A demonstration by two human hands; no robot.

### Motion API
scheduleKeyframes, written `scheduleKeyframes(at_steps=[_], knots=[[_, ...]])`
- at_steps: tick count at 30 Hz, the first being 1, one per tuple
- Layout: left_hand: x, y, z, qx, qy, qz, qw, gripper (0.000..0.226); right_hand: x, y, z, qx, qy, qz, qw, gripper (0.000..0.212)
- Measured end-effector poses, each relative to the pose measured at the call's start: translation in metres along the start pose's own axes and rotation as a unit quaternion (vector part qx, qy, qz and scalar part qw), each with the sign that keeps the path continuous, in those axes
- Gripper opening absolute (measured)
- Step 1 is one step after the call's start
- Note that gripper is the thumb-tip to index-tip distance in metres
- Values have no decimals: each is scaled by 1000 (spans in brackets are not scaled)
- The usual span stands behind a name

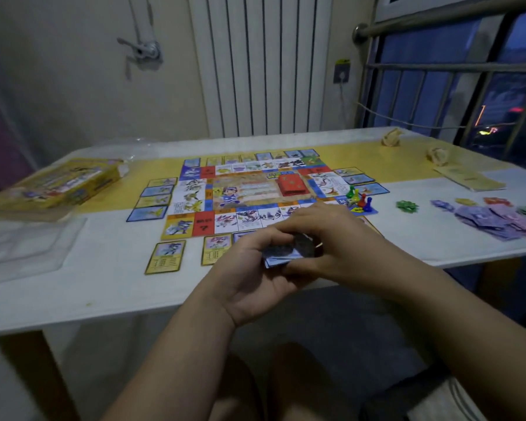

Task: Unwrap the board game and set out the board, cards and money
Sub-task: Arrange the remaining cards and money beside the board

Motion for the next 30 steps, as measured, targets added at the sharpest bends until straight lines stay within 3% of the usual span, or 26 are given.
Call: scheduleKeyframes(at_steps=[5, 8, 12, 18, 22, 26, 30], knots=[[-6, -5, 1, 25, 8, 32, 999, 34, 7, 1, -6, -38, 19, 13, 999, 51], [-7, -6, 1, 1, 84, 58, 995, 32, 9, 0, -10, 8, 22, 21, 1000, 57], [-11, -9, 3, -1, 117, 83, 990, 25, 2, 1, -16, 19, 124, 79, 989, 40], [-22, -10, -1, -36, 174, 136, 975, 30, -10, 7, -12, 13, 373, 178, 911, 25], [-25, -12, -7, -79, 201, 164, 962, 26, -14, 18, -5, 13, 367, 206, 907, 18], [-26, -14, -14, -110, 240, 178, 948, 25, -12, 21, -3, 14, 303, 226, 926, 14], [-26, -17, -18, -113, 233, 165, 952, 20, -10, 21, -1, 33, 286, 219, 932, 15]])
Point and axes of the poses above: each hand's wrist, its own y-axis towards the middle knuckle, its own z-axis out of the palm, x = y × z, the point moved 3 cm from there along y, towards the middle knuckle, and after that the axes turned 2 degrees about z, right-handed, at the moved point
